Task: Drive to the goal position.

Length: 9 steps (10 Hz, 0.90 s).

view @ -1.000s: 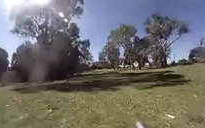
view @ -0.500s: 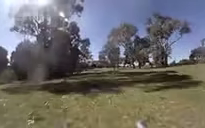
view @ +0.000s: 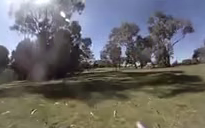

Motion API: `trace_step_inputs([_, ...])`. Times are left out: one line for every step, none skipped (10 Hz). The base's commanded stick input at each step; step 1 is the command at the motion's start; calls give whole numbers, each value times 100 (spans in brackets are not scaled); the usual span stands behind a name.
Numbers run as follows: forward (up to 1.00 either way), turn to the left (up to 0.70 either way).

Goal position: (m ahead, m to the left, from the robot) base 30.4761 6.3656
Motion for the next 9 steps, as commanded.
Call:
trace_step_inputs([100, 0])
trace_step_inputs([100, 0])
trace_step_inputs([100, 0])
trace_step_inputs([100, 0])
trace_step_inputs([100, 0])
trace_step_inputs([100, 0])
trace_step_inputs([100, 0])
trace_step_inputs([100, 0])
trace_step_inputs([100, -27])
